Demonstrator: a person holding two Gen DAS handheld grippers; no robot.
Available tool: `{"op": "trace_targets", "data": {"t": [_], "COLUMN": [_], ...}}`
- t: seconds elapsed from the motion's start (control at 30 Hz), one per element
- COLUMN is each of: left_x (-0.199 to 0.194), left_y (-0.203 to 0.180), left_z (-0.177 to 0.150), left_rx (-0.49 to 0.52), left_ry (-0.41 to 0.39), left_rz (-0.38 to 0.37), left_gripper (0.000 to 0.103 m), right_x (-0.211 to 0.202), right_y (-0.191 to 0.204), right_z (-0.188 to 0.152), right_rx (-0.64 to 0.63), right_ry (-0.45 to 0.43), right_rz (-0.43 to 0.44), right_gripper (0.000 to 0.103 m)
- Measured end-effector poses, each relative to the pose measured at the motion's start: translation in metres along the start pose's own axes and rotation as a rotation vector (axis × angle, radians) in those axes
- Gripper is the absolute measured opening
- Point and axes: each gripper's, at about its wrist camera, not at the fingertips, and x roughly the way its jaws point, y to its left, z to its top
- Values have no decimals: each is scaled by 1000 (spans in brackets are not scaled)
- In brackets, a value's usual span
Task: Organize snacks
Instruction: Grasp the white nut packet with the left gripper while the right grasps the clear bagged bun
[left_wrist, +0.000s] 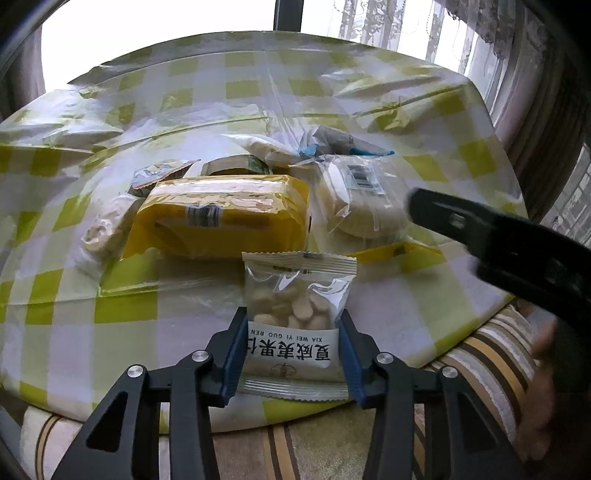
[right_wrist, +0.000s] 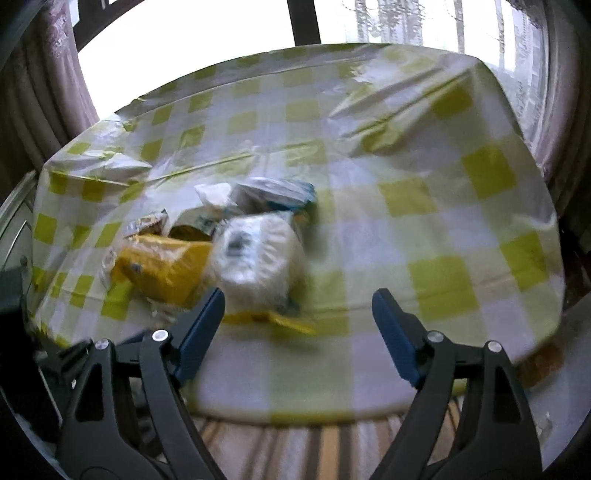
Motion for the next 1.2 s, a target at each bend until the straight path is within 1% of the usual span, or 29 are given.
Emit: {"op": "trace_targets", "data": {"t": [0.2, 0.5, 0.67, 0.7, 0.73, 0.9, 1.03, 1.2], "left_x": [-1, -1, -2, -2, -3, -7, -13, -19], "left_y": [4, 7, 9, 9, 9, 12, 10, 6], "left_z": [-3, -5, -6, -6, -7, -10, -12, -16], "left_rx": [-20, -39, -49, -51, -54, -75, -79, -71], "left_ry": [-25, -52, -64, -66, -69, -80, -99, -109], "left_rz": [-16, -28, -34, -32, -32, -35, -33, -25], "left_gripper": [45, 45, 45, 45, 44, 44, 44, 44], "right_x": [19, 54, 69, 70, 70, 64, 54, 35], "right_y": [17, 33, 35, 35, 36, 41, 35, 31], "right_z": [13, 21, 18, 17, 17, 13, 7, -2], "right_rx": [-33, -64, -70, -71, -73, -92, -65, -55], "right_ry": [-3, 49, 74, 75, 75, 55, 52, 27], "right_rz": [-5, -35, -45, -46, -45, -63, -59, -66], "right_gripper": [84, 84, 84, 82, 73, 70, 69, 69]}}
